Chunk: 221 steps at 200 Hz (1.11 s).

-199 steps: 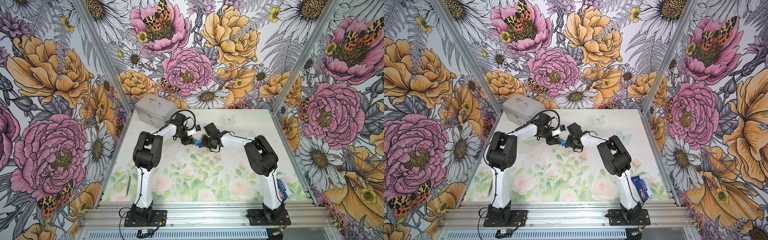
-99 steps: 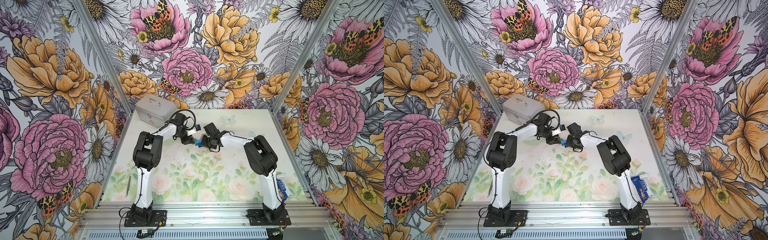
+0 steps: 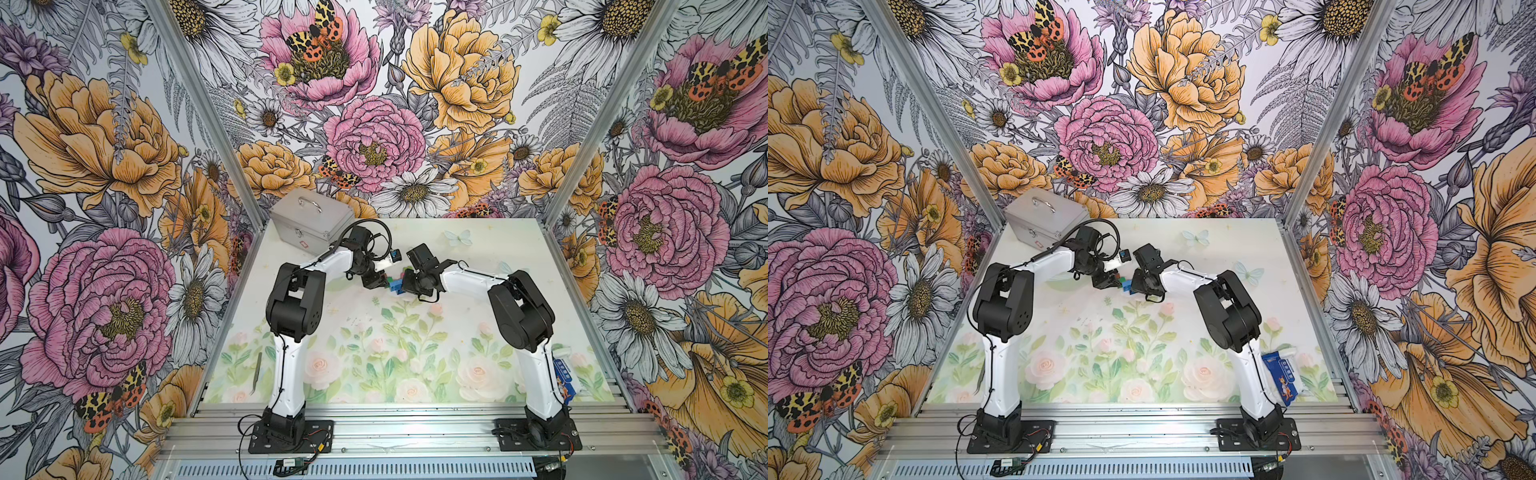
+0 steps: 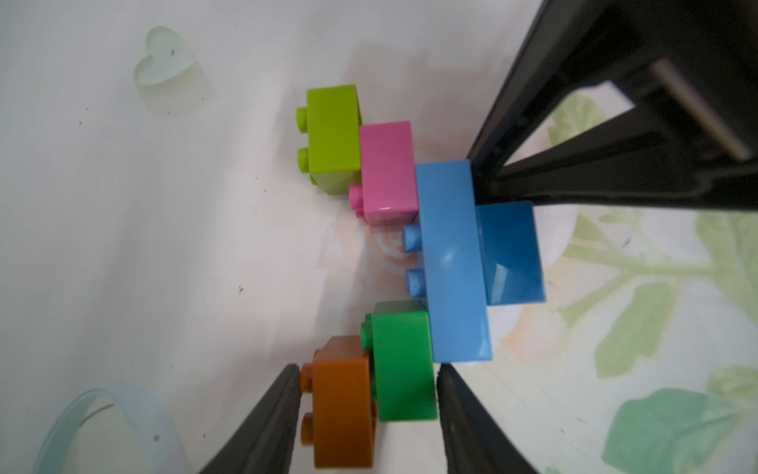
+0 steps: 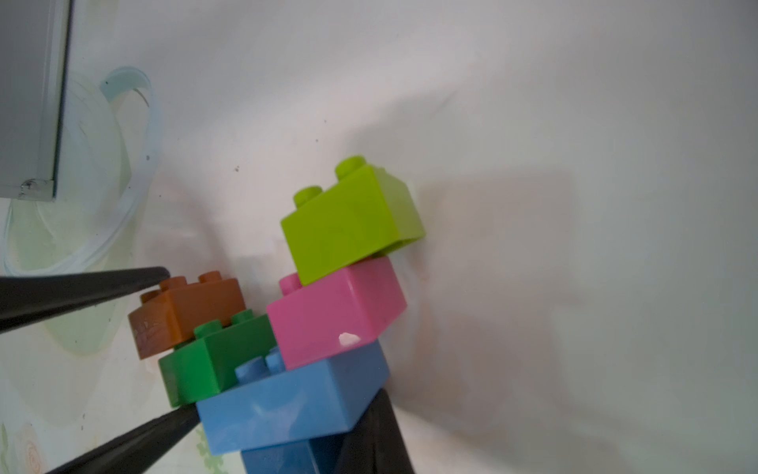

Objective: Assemble the letter v with lego
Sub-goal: Assemble the lego brick with the lego brick.

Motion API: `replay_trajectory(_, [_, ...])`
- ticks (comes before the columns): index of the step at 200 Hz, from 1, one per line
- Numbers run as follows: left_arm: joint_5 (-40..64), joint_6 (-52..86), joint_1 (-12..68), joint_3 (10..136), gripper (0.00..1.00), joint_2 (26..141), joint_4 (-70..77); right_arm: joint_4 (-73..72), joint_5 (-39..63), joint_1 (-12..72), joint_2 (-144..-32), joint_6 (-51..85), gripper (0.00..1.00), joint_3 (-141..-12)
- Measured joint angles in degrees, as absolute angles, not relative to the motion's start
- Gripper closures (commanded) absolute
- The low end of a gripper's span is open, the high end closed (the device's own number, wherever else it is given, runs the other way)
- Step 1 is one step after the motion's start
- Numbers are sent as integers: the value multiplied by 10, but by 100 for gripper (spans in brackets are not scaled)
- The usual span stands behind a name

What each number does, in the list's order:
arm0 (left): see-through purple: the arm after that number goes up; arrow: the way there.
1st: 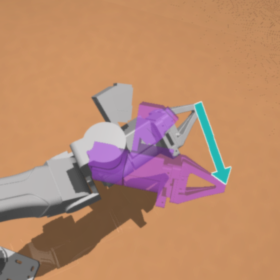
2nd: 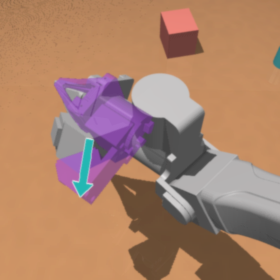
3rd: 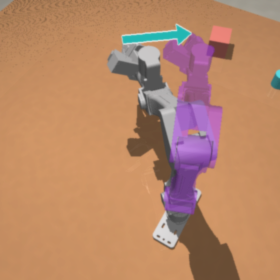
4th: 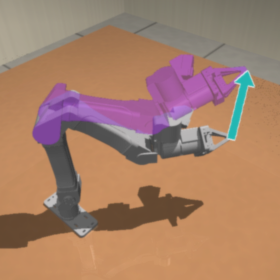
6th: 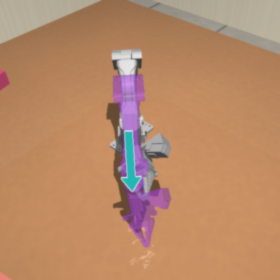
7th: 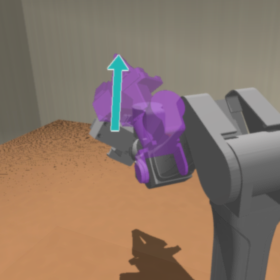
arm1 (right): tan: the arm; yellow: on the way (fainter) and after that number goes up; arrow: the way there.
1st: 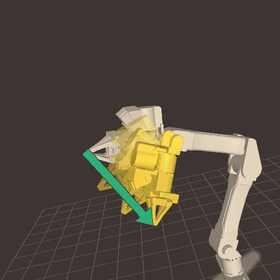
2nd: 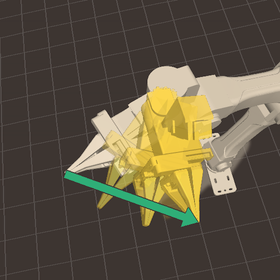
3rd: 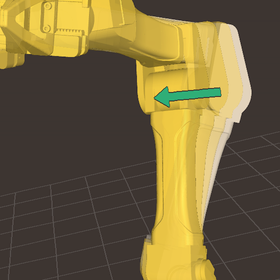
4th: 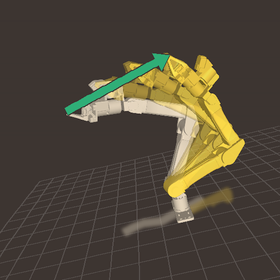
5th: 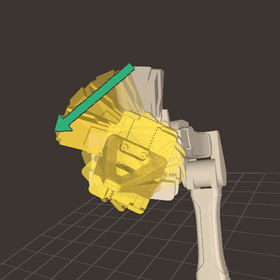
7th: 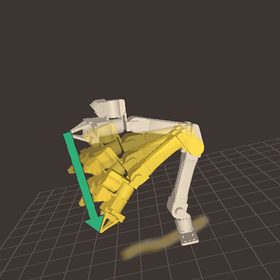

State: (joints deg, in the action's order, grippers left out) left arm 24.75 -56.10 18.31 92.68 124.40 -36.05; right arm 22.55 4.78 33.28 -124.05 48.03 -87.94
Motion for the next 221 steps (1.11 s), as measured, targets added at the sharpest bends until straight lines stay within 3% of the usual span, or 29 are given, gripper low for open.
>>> replay_trajectory(221, [235,-529,183,937,48,1272,-367,235,32,334,-1247,491,95,-886])
